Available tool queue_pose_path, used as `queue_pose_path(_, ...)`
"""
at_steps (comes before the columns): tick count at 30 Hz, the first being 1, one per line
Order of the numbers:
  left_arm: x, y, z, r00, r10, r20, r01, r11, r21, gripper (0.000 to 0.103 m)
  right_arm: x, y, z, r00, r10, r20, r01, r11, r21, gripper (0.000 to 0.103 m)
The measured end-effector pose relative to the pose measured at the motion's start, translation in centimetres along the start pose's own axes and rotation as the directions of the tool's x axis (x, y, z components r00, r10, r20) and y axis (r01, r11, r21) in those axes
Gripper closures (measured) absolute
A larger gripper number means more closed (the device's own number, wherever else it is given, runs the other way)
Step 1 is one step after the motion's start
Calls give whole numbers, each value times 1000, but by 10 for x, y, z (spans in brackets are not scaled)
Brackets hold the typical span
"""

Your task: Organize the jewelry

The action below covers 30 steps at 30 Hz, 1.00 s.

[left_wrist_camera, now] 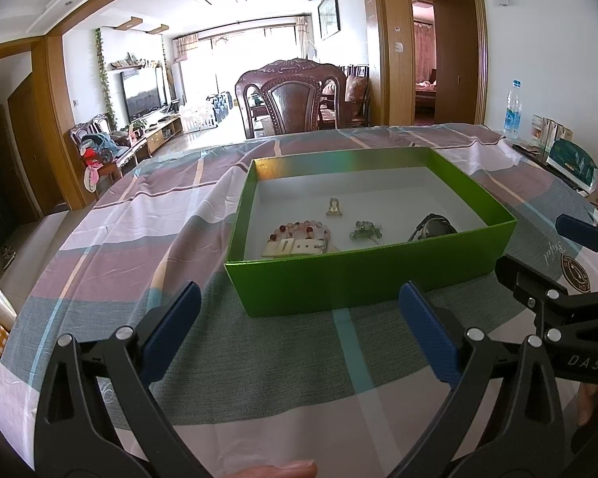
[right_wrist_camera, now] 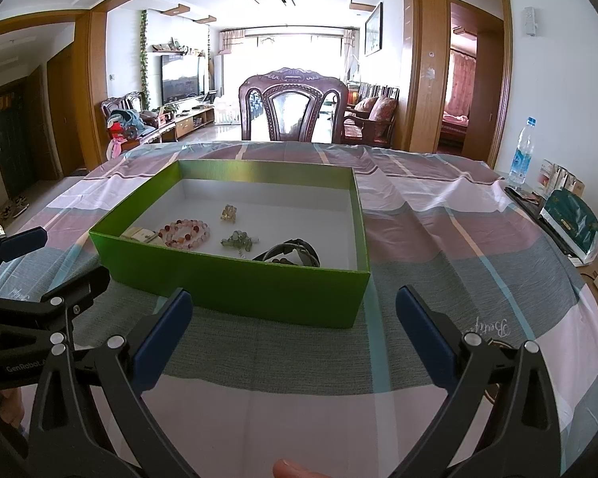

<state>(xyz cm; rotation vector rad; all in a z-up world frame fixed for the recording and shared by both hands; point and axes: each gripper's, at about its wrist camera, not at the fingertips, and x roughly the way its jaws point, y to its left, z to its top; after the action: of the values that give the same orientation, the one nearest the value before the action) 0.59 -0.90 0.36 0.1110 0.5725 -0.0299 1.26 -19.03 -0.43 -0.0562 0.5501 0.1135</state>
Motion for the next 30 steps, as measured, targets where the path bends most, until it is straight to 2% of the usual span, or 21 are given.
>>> queue_pose_path(30, 0, 1, -1, 1000, -1, -4, 1, 1000, -2, 4, 1, 1, -1, 1000, 3, -5, -3, 1000, 0, 3)
